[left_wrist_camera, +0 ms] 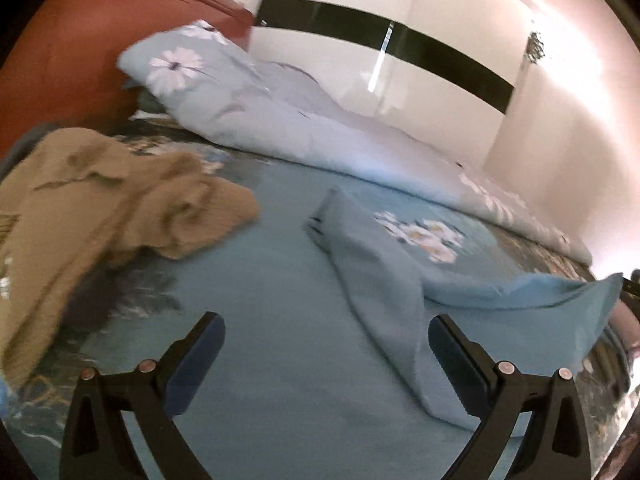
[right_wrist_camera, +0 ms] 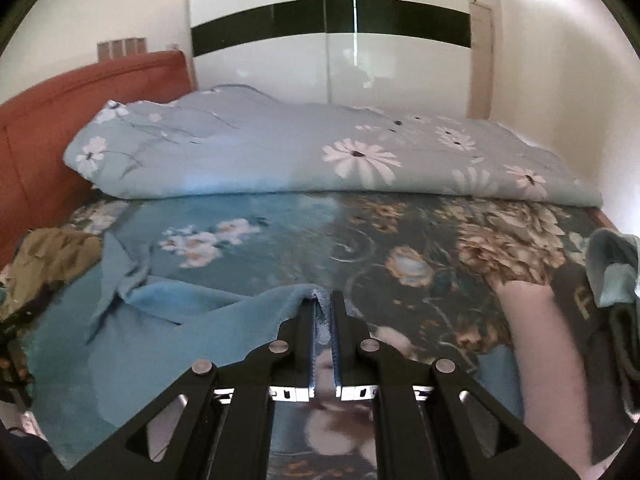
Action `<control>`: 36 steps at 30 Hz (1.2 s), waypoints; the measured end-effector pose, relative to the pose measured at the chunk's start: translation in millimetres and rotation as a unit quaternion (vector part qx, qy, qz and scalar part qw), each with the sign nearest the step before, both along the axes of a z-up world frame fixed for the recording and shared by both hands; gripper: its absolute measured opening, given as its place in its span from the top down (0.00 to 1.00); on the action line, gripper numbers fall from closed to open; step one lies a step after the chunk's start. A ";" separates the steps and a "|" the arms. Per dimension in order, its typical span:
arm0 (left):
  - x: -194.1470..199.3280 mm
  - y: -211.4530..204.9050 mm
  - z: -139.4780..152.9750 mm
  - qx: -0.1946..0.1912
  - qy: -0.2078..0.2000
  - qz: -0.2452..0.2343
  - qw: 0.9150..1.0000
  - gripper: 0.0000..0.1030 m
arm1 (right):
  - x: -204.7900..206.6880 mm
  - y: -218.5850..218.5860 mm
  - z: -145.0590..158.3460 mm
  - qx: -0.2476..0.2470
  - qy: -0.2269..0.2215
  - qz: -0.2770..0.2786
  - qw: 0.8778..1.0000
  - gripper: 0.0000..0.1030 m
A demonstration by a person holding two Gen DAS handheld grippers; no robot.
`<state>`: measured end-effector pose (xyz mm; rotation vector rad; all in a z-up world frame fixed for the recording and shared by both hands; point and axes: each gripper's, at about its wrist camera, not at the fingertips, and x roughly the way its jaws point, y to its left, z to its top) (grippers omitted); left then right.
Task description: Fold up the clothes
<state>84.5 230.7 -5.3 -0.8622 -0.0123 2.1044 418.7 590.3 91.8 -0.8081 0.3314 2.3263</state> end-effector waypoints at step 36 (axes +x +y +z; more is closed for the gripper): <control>64.2 167.6 -18.6 -0.168 0.053 -0.051 0.983 0.09 | 68.4 -43.9 -89.3 -0.110 0.067 -0.016 0.992 0.39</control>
